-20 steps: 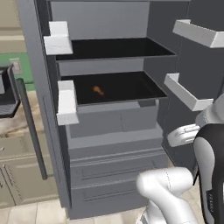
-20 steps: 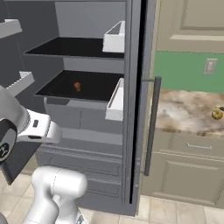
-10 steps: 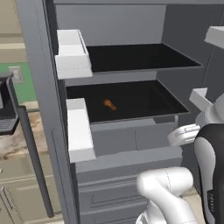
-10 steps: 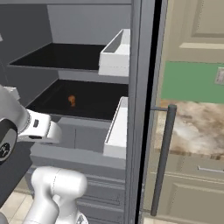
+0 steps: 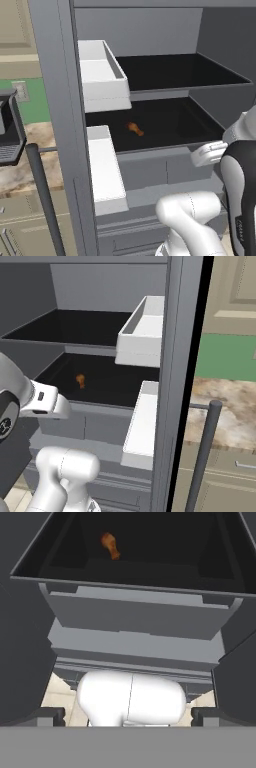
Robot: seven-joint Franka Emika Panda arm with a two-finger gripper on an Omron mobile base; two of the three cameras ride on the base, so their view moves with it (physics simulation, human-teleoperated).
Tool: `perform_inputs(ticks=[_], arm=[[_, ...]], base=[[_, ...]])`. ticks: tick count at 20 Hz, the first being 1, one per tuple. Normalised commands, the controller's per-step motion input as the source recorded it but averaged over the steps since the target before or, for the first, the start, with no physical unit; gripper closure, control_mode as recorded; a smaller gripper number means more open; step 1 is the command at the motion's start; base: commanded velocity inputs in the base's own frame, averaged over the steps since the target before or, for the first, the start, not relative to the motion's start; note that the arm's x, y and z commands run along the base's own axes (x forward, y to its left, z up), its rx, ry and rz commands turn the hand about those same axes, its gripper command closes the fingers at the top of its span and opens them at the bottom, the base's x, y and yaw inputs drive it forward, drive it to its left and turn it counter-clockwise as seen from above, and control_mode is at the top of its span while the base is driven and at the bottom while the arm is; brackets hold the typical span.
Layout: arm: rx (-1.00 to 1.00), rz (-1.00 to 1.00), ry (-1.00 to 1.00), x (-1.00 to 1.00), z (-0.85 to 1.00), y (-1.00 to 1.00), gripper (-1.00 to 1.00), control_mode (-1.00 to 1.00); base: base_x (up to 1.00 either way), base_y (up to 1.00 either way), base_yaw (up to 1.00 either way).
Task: Open the fridge, remove the banana, squash, and chicken drumstick, and place them on any counter.
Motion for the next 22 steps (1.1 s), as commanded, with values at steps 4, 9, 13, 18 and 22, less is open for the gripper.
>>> perform_inputs(ticks=[4,9,13,18,22], arm=[[0.00,0.00,0.00,0.00,0.00,0.00,-1.00,1.00],[-0.02,0.00,0.02,0.00,0.00,0.03,-1.00,-1.00],[-0.07,0.00,0.12,0.40,-0.21,0.16,-1.00,-1.00],[0.00,0.00,0.00,0.54,-0.44,0.20,-1.00,-1.00],[0.00,0.00,0.00,0.35,-0.40,0.07,-1.00,-1.00]], base=[[0.57,0.29,0.00],[0.16,0.09,0.00],[0.00,0.00,0.00],[0.00,0.00,0.00],[0.00,0.00,0.00]])
